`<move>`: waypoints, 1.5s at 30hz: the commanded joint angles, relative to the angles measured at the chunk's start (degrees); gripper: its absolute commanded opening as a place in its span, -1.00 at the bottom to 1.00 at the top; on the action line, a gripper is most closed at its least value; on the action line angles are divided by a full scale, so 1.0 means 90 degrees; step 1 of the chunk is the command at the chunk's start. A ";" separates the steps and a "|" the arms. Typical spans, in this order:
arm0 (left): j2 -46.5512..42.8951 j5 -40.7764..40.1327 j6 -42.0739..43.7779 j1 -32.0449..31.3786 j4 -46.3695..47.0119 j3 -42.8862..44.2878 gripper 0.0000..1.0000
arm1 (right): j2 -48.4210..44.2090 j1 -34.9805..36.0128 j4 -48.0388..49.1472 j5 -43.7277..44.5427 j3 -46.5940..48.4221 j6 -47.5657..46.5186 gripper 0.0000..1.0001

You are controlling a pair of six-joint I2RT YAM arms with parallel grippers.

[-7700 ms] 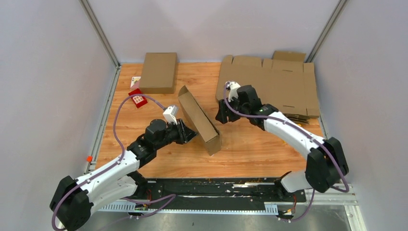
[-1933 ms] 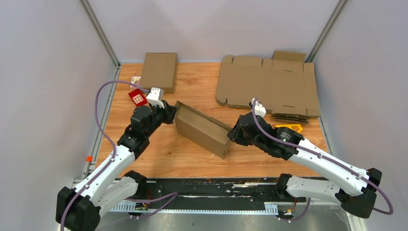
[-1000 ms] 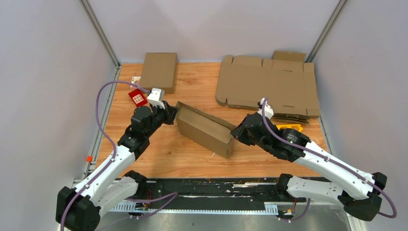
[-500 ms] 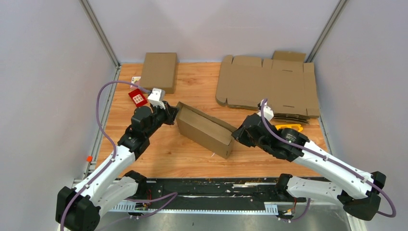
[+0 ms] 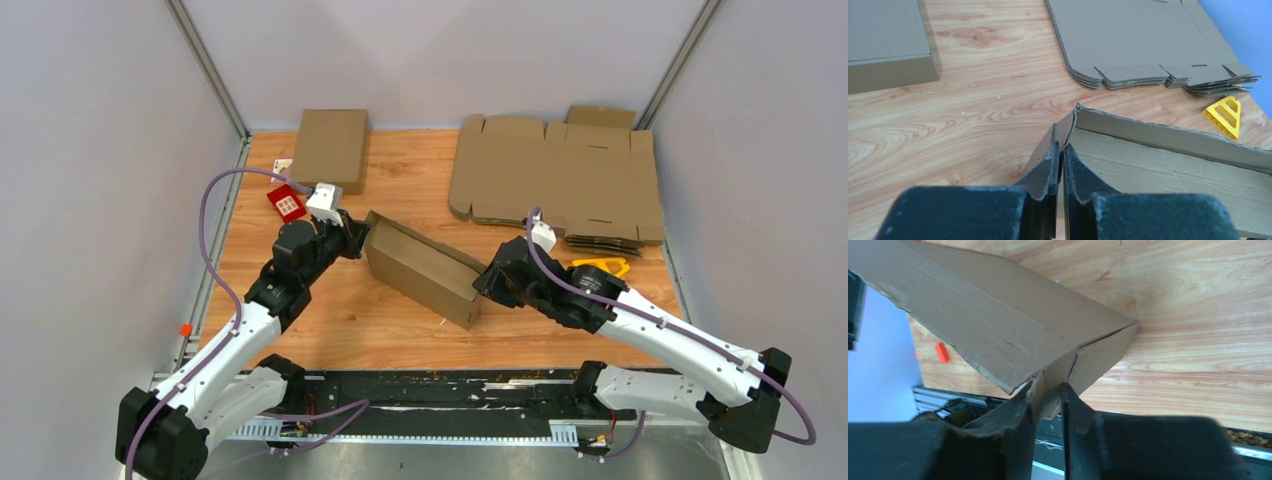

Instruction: Fold the paper box

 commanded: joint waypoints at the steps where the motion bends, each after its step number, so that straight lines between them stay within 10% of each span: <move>1: 0.0031 0.0033 0.0108 -0.0050 0.0089 -0.0040 -0.81 | 0.0157 0.0005 0.0005 -0.0324 0.0101 -0.0903 -0.38; 9: 0.0009 0.0004 0.0148 -0.0051 0.0071 -0.0045 -0.81 | -0.0476 0.0005 -0.0046 0.0137 0.0273 -0.2414 0.67; 17: -0.0034 0.0045 0.0129 -0.0051 0.0069 -0.0036 -0.65 | -0.0908 -0.0005 0.0658 -0.0111 0.0369 -0.4616 0.92; 29: -0.0152 0.0035 -0.0050 -0.0051 -0.0081 0.0285 -0.34 | -0.0221 -0.0004 0.0929 0.0091 0.0878 -0.5506 0.43; 45: 0.0048 0.0052 0.0127 -0.0051 -0.0137 0.0368 -0.84 | -0.0135 -0.0004 0.0476 -0.0213 0.0514 -0.4521 -0.41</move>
